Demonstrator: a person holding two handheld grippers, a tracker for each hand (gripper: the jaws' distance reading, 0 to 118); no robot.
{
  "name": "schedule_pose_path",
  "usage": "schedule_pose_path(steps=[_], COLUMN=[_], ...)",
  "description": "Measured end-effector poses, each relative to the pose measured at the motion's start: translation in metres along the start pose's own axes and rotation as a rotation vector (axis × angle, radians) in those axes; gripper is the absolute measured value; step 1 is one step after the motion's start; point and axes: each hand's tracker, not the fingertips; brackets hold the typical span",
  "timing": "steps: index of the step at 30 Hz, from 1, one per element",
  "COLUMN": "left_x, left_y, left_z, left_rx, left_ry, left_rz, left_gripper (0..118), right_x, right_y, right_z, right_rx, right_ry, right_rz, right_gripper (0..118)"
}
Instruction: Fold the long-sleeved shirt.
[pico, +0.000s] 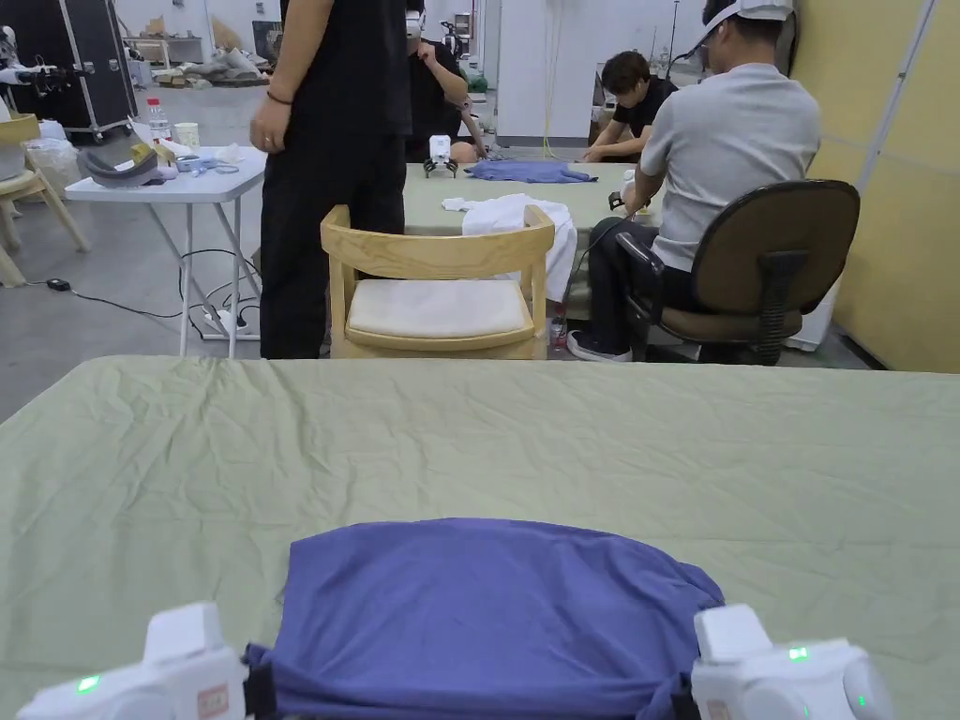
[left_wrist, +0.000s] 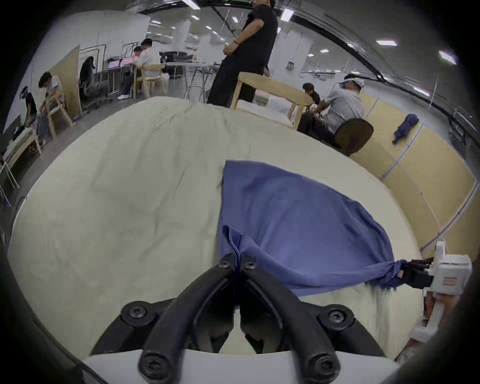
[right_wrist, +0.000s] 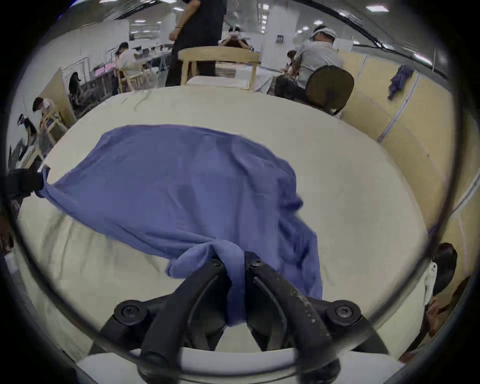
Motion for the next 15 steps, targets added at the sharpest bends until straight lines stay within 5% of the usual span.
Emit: schedule_pose_path(steps=[4, 15], left_x=[-0.019, -0.057], left_y=[-0.045, -0.174], left_z=[0.056, 0.174], left_rx=[0.004, -0.121], left_ry=[-0.005, 0.044], left_rz=[-0.001, 0.012], left_gripper=[1, 1], right_x=[-0.015, -0.056], right_y=[-0.052, -0.184], right_z=[0.047, 0.155], right_rx=[0.03, -0.14], right_ry=[0.006, 0.063], right_rz=[0.079, 0.129], right_gripper=[14, 14])
